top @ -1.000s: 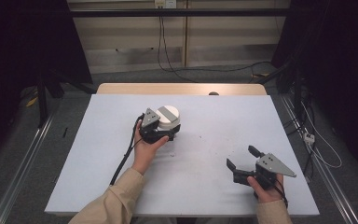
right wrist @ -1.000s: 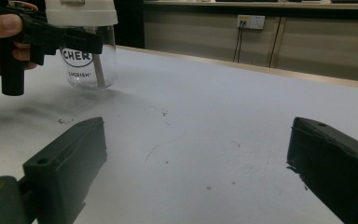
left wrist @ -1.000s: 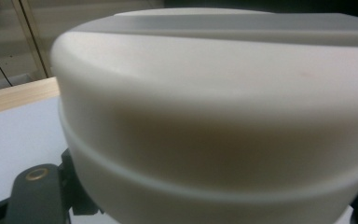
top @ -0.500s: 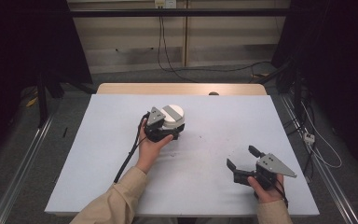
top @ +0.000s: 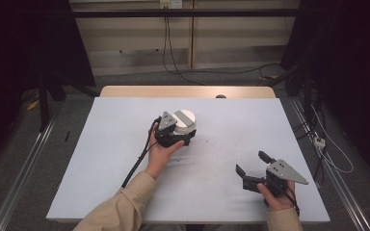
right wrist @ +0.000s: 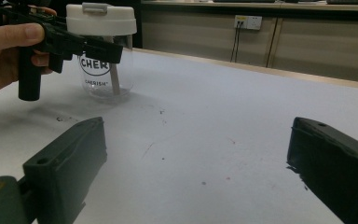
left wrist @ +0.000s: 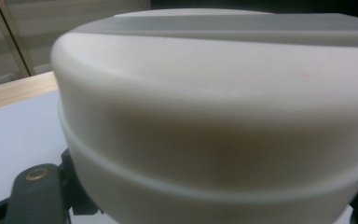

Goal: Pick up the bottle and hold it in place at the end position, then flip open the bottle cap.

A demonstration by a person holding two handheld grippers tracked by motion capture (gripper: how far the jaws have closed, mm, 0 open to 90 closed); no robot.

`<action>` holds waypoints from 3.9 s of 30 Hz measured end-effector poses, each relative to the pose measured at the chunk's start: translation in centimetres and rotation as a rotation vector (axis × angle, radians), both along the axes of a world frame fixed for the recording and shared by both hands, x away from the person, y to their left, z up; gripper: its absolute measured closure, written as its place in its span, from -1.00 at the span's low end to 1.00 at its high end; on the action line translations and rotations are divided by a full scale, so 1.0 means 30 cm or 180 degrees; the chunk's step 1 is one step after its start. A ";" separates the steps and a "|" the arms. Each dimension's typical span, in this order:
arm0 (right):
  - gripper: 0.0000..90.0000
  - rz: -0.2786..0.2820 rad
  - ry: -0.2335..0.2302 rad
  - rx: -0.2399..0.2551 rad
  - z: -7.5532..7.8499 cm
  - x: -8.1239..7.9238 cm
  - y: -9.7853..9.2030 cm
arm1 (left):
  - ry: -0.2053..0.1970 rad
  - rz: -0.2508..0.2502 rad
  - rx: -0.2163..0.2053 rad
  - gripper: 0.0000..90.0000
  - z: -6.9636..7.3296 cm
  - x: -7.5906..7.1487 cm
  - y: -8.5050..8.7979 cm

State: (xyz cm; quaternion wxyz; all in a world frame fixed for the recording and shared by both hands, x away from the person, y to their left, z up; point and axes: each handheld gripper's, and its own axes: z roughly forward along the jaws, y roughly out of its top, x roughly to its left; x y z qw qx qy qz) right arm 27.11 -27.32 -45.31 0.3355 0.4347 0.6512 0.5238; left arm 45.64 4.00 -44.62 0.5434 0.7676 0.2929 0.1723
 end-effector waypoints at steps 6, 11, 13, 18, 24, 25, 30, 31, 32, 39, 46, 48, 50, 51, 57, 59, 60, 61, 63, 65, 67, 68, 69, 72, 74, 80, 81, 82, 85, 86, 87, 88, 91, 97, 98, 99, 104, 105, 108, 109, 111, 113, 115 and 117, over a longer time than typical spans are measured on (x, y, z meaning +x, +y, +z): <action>-0.91 0.0017 0.0006 -0.0004 -0.001 0.000 0.001 | 0.0002 -0.0015 -0.0008 -0.59 -0.004 -0.003 -0.008; -0.91 0.0025 0.0004 -0.0008 -0.001 0.001 0.002 | -0.0007 -0.0038 0.0026 -0.59 -0.010 -0.008 -0.015; -0.91 0.0023 0.0004 -0.0008 0.000 0.000 0.003 | -0.0010 -0.0051 0.0023 -0.59 -0.013 -0.009 -0.019; -0.91 0.0024 0.0005 -0.0011 0.000 0.000 0.004 | -0.0020 -0.0073 0.0020 -0.59 -0.016 -0.011 -0.023; -0.91 0.0010 0.0008 -0.0008 -0.001 -0.004 0.000 | -0.0018 -0.0065 0.0000 -0.59 -0.025 -0.010 -0.030; -0.91 0.0012 0.0008 -0.0018 -0.001 -0.004 -0.001 | -0.0021 -0.0069 -0.0003 -0.59 -0.026 -0.010 -0.031; -0.91 -0.0005 0.0012 -0.0016 -0.002 -0.006 -0.004 | -0.0056 -0.0078 0.0009 -0.59 -0.030 -0.010 -0.034; -0.91 -0.0006 0.0013 -0.0018 -0.002 -0.005 -0.004 | -0.0061 -0.0085 0.0007 -0.59 -0.030 -0.010 -0.034; -0.91 -0.0006 0.0013 -0.0018 -0.002 -0.005 -0.004 | -0.0078 -0.0086 0.0014 -0.59 -0.031 -0.010 -0.034; -0.91 0.0003 0.0016 -0.0019 -0.002 -0.001 -0.002 | -0.0120 -0.0103 0.0008 -0.59 -0.036 -0.014 -0.034; -0.91 0.0030 0.0022 -0.0007 0.005 0.013 0.010 | -0.0129 -0.0109 0.0012 -0.59 -0.038 -0.017 -0.030; -0.91 0.0032 0.0015 -0.0012 0.006 0.015 0.012 | -0.0123 -0.0108 0.0004 -0.59 -0.039 -0.017 -0.029; -0.91 0.0045 0.0013 -0.0004 0.007 0.020 0.017 | -0.0113 -0.0100 -0.0013 -0.59 -0.040 -0.018 -0.030; -0.91 0.0049 0.0015 -0.0005 0.008 0.023 0.020 | -0.0126 -0.0104 -0.0001 -0.59 -0.040 -0.018 -0.029; -0.91 0.0075 0.0017 -0.0022 0.012 0.043 0.038 | -0.0159 -0.0104 -0.0007 -0.59 -0.044 -0.022 -0.027; -0.91 0.0086 0.0017 -0.0022 0.015 0.052 0.045 | -0.0145 -0.0108 -0.0030 -0.59 -0.046 -0.021 -0.024; -0.91 0.0095 0.0024 -0.0009 0.016 0.057 0.050 | -0.0138 -0.0112 -0.0038 -0.59 -0.047 -0.022 -0.023; -0.91 0.0107 0.0026 -0.0011 0.018 0.067 0.059 | -0.0155 -0.0108 -0.0036 -0.59 -0.048 -0.024 -0.023; -0.91 0.0120 0.0027 -0.0030 0.019 0.073 0.064 | -0.0184 -0.0110 -0.0013 -0.59 -0.048 -0.027 -0.025; -0.91 0.0147 0.0016 -0.0035 0.023 0.085 0.076 | -0.0193 -0.0104 -0.0012 -0.59 -0.048 -0.028 -0.025; -0.91 0.0158 0.0012 -0.0040 0.030 0.097 0.087 | -0.0193 -0.0106 -0.0006 -0.59 -0.048 -0.029 -0.024; -0.91 0.0162 0.0002 -0.0031 0.033 0.103 0.094 | -0.0192 -0.0106 -0.0006 -0.59 -0.048 -0.029 -0.024; -0.90 0.0171 0.0003 -0.0007 0.038 0.111 0.101 | -0.0192 -0.0105 -0.0006 -0.59 -0.048 -0.029 -0.024; -0.86 0.0217 0.0019 0.0020 0.051 0.134 0.130 | -0.0187 -0.0110 -0.0011 -0.59 -0.048 -0.028 -0.024; -0.84 0.0231 0.0022 0.0014 0.054 0.141 0.138 | -0.0188 -0.0109 -0.0005 -0.59 -0.048 -0.028 -0.024; -0.77 0.0257 0.0081 0.0052 0.071 0.181 0.177 | -0.0187 -0.0108 -0.0014 -0.59 -0.049 -0.028 -0.025; -0.76 0.0273 0.0089 0.0068 0.074 0.187 0.182 | -0.0187 -0.0110 -0.0006 -0.59 -0.049 -0.028 -0.024; -0.76 0.0289 0.0100 0.0076 0.076 0.193 0.188 | -0.0187 -0.0110 -0.0001 -0.59 -0.048 -0.028 -0.023; -0.76 0.0317 0.0122 0.0012 0.083 0.207 0.204 | -0.0187 -0.0110 0.0000 -0.59 -0.048 -0.028 -0.023; -0.75 0.0332 0.0125 0.0020 0.084 0.211 0.210 | -0.0183 -0.0108 -0.0005 -0.59 -0.049 -0.028 -0.023; -0.72 0.0346 0.0134 0.0032 0.088 0.219 0.219 | -0.0184 -0.0107 -0.0007 -0.59 -0.049 -0.028 -0.024; -0.72 0.0346 0.0134 0.0032 0.088 0.219 0.219 | -0.0187 -0.0111 0.0000 -0.59 -0.048 -0.028 -0.023; -0.60 0.0377 0.0157 0.0059 0.093 0.231 0.232 | -0.0174 -0.0110 -0.0008 -0.59 -0.049 -0.027 -0.023; -0.19 0.0497 0.0223 0.0057 0.110 0.253 0.262 | -0.0182 -0.0110 -0.0005 -0.59 -0.049 -0.027 -0.024; -0.12 0.0507 0.0240 0.0067 0.111 0.256 0.268 | -0.0174 -0.0109 -0.0007 -0.59 -0.049 -0.027 -0.024; -0.05 0.0535 0.0267 0.0079 0.112 0.261 0.275 | -0.0173 -0.0110 -0.0007 -0.59 -0.049 -0.027 -0.023; 0.34 0.0625 0.0330 0.0066 0.115 0.273 0.298 | -0.0170 -0.0110 -0.0009 -0.59 -0.049 -0.027 -0.024; 0.43 0.0652 0.0335 0.0079 0.115 0.277 0.303 | -0.0170 -0.0110 -0.0009 -0.59 -0.049 -0.027 -0.024; 0.63 0.0683 0.0364 0.0067 0.117 0.284 0.316 | -0.0169 -0.0111 -0.0010 -0.59 -0.049 -0.027 -0.024; 0.70 0.0701 0.0367 0.0073 0.118 0.287 0.320 | -0.0165 -0.0110 -0.0016 -0.59 -0.049 -0.027 -0.024; 0.80 0.0729 0.0365 0.0085 0.117 0.292 0.326 | -0.0161 -0.0105 -0.0033 -0.59 -0.050 -0.027 -0.025; 0.86 0.0742 0.0387 0.0066 0.116 0.297 0.332 | -0.0172 -0.0110 -0.0006 -0.59 -0.049 -0.027 -0.024; 0.91 0.0737 0.0412 0.0077 0.115 0.301 0.337 | -0.0175 -0.0106 -0.0019 -0.59 -0.049 -0.027 -0.025; 0.96 0.0764 0.0419 0.0058 0.116 0.304 0.341 | -0.0167 -0.0103 -0.0026 -0.59 -0.049 -0.027 -0.025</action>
